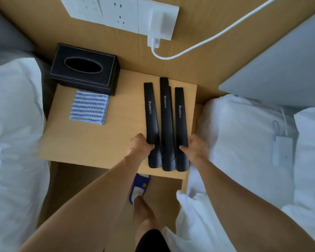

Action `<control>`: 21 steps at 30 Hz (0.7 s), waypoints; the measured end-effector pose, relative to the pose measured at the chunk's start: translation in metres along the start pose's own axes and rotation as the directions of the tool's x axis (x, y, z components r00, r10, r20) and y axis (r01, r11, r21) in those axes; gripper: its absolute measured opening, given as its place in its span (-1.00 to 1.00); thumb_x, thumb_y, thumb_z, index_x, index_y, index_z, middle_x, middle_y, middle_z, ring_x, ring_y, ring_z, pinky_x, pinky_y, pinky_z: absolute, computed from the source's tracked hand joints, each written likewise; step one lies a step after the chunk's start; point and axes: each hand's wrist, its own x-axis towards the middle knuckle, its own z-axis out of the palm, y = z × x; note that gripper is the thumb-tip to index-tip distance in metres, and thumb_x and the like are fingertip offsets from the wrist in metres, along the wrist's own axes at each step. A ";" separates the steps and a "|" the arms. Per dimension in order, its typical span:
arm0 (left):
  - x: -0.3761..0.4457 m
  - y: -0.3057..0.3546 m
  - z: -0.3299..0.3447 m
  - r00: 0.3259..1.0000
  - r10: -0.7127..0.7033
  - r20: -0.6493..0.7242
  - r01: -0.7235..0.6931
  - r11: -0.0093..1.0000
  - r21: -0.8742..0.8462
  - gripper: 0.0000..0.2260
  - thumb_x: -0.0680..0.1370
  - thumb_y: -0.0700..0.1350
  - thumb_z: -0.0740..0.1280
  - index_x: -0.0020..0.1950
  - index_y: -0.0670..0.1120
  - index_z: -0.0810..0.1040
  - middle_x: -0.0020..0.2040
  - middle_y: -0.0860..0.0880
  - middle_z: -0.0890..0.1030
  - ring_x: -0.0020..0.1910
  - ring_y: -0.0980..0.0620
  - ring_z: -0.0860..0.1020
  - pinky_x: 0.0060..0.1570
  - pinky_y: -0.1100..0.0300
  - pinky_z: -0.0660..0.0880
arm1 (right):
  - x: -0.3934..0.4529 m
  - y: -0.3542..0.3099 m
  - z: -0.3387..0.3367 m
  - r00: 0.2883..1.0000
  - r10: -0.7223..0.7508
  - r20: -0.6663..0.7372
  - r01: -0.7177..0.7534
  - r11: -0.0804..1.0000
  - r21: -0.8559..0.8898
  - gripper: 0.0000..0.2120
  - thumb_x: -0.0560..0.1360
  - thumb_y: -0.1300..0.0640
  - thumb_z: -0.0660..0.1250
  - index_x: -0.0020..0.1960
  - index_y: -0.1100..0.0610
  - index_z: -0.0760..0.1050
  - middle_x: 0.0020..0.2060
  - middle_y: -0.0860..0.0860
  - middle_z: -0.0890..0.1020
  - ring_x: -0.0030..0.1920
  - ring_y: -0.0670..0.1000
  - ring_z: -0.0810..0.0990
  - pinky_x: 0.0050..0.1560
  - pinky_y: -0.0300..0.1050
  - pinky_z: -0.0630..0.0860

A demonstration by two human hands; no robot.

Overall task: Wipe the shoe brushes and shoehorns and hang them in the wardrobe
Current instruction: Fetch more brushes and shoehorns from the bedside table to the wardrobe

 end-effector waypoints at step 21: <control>-0.034 0.000 -0.057 0.994 0.051 -0.096 -0.049 0.998 0.030 -0.91 0.49 -0.10 0.46 -0.15 -0.07 0.59 -0.24 -0.11 0.69 -0.23 -0.04 0.69 -0.07 0.06 0.65 | -0.027 0.007 -0.038 0.989 0.130 -0.070 -0.121 0.985 0.122 -0.85 0.52 0.08 0.43 0.04 0.12 0.63 -0.03 0.10 0.69 0.04 0.15 0.64 -0.06 -0.13 0.53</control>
